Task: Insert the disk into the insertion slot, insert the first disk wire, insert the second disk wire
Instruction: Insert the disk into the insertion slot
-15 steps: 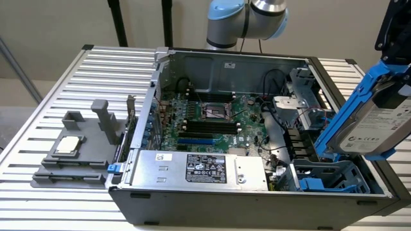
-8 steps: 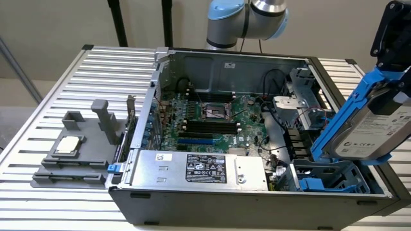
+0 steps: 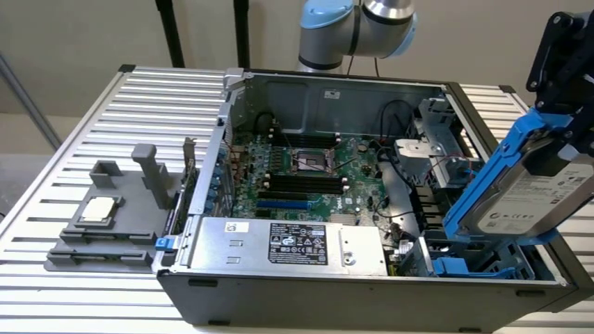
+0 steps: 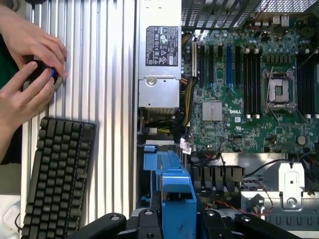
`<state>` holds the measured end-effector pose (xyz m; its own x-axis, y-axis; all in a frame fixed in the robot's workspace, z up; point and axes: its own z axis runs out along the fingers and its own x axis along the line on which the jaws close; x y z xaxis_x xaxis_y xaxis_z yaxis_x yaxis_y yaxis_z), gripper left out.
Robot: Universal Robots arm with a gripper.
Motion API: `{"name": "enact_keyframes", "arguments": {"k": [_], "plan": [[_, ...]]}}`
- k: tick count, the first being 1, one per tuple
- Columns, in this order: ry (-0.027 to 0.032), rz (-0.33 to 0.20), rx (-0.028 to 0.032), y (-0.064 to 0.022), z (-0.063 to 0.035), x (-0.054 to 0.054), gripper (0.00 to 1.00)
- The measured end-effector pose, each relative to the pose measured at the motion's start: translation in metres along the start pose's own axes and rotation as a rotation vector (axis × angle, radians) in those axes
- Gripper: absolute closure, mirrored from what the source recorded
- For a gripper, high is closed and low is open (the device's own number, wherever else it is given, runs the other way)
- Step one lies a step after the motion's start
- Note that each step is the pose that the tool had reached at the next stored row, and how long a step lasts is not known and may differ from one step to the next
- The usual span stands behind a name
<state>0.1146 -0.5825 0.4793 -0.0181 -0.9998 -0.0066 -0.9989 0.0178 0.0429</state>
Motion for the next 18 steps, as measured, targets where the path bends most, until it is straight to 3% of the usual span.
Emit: {"name": "enact_keyframes", "arguments": {"k": [3, 7, 18], "plan": [[-0.0028, 0.0, 0.0047, 0.0043, 0.0035, 0.0, 0.67], [-0.0041, 0.0, 0.0051, 0.0087, 0.0091, 0.001, 0.67], [-0.0108, -0.002, 0.0051, 0.0063, 0.0188, 0.001, 0.67]]}}
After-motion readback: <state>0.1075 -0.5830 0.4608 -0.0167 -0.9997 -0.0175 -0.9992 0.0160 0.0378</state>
